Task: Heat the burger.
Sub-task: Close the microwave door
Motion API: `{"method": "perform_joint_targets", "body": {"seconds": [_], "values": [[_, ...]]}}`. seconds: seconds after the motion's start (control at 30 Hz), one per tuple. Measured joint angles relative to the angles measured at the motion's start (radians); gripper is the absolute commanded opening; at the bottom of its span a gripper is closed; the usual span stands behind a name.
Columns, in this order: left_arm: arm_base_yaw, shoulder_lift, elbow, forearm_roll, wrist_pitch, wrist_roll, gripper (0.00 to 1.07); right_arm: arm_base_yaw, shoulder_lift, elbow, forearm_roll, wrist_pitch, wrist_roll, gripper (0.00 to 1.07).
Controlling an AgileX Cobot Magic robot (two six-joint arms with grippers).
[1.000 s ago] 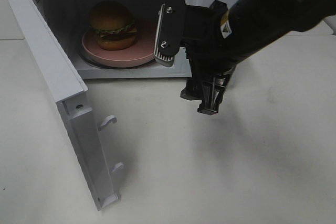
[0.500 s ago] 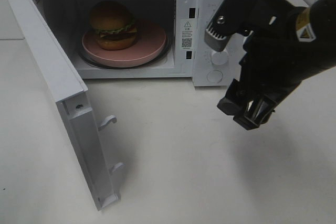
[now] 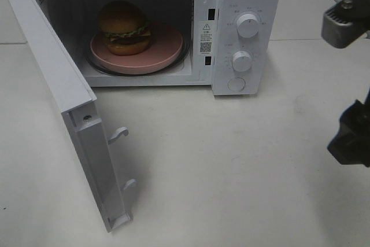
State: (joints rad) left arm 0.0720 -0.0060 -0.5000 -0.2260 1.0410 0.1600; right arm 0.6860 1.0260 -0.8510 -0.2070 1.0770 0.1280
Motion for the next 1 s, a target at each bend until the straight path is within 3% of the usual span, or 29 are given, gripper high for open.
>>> {"method": "perform_joint_targets", "body": {"seconds": [0.37, 0.7, 0.83, 1.0], "values": [[0.000, 0.000, 0.000, 0.000, 0.000, 0.000, 1.00, 0.000, -0.218, 0.024, 0.030, 0.105, 0.004, 0.76], [0.000, 0.000, 0.000, 0.000, 0.000, 0.000, 1.00, -0.004, -0.480, 0.179, 0.018, 0.104, 0.004, 0.76], [0.000, 0.000, 0.000, 0.000, 0.000, 0.000, 1.00, -0.102, -0.567, 0.282, 0.013, 0.077, 0.004, 0.76], [0.000, 0.000, 0.000, 0.000, 0.000, 0.000, 1.00, -0.202, -0.634, 0.316, 0.013, 0.019, 0.000, 0.76]]}}
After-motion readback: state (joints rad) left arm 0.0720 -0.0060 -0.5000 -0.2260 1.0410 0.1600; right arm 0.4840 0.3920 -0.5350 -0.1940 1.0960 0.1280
